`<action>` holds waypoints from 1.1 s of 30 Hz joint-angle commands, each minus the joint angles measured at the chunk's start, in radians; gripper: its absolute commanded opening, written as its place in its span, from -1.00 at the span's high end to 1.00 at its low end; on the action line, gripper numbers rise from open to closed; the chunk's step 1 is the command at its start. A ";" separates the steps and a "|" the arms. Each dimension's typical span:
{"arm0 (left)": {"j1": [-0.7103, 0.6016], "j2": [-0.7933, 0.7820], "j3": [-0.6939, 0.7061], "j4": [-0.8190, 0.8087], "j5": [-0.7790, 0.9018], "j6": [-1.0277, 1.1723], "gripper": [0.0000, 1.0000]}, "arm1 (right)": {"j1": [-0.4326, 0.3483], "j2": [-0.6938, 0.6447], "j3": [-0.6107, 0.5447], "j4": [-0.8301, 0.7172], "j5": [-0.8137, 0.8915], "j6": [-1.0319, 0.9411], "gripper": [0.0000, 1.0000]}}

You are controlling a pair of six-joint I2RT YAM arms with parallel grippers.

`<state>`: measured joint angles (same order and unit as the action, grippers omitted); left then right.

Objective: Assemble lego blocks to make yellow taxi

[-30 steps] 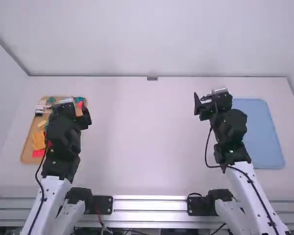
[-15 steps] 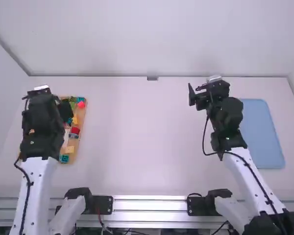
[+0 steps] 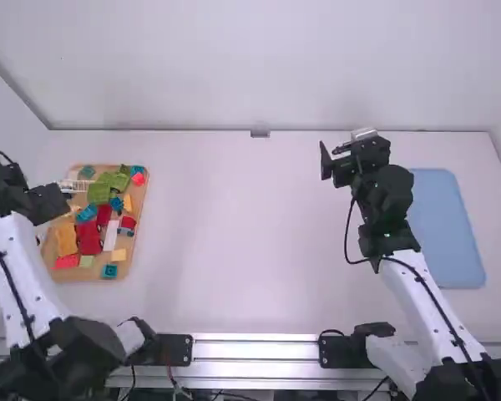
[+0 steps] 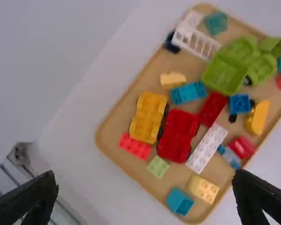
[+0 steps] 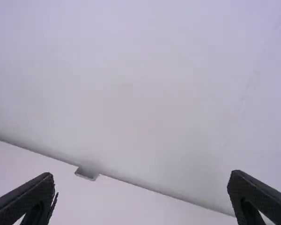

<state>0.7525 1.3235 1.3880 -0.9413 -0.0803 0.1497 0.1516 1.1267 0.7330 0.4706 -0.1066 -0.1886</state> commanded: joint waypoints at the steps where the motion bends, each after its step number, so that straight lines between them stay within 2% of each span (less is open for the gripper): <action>1: 0.070 0.098 0.053 -0.029 0.126 0.110 -0.98 | 0.005 0.004 0.040 0.009 0.002 -0.003 -0.97; 6: 0.156 0.297 0.110 -0.063 0.126 0.149 -0.98 | 0.005 0.004 0.040 0.009 0.001 -0.002 -0.97; 10: 0.174 0.428 0.123 -0.050 0.126 0.226 -0.99 | 0.006 0.004 0.040 0.009 0.002 0.006 -0.97; 12: 0.167 0.498 0.123 -0.008 0.125 0.277 -0.72 | 0.004 0.004 0.040 0.009 -0.002 0.008 -0.96; 13: 0.165 0.521 0.123 0.007 0.125 0.293 -0.65 | 0.006 0.004 0.040 0.009 -0.002 0.008 -0.97; 16: 0.163 0.580 0.122 0.036 0.126 0.331 -0.63 | 0.005 0.004 0.040 0.008 -0.002 0.008 -0.96; 20: 0.166 0.613 0.111 0.072 0.126 0.327 -0.64 | 0.005 0.004 0.040 0.005 -0.002 0.008 -0.96; 28: 0.164 0.613 0.054 0.137 0.216 0.379 -0.51 | 0.006 0.004 0.040 0.005 -0.002 0.008 -0.96; 33: 0.164 0.613 0.006 0.177 0.219 0.378 -0.52 | 0.005 0.004 0.040 0.005 -0.002 0.008 -0.97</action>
<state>0.9188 1.9335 1.4181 -0.7635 0.1108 0.5125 0.1513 1.1267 0.7330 0.4709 -0.1104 -0.1867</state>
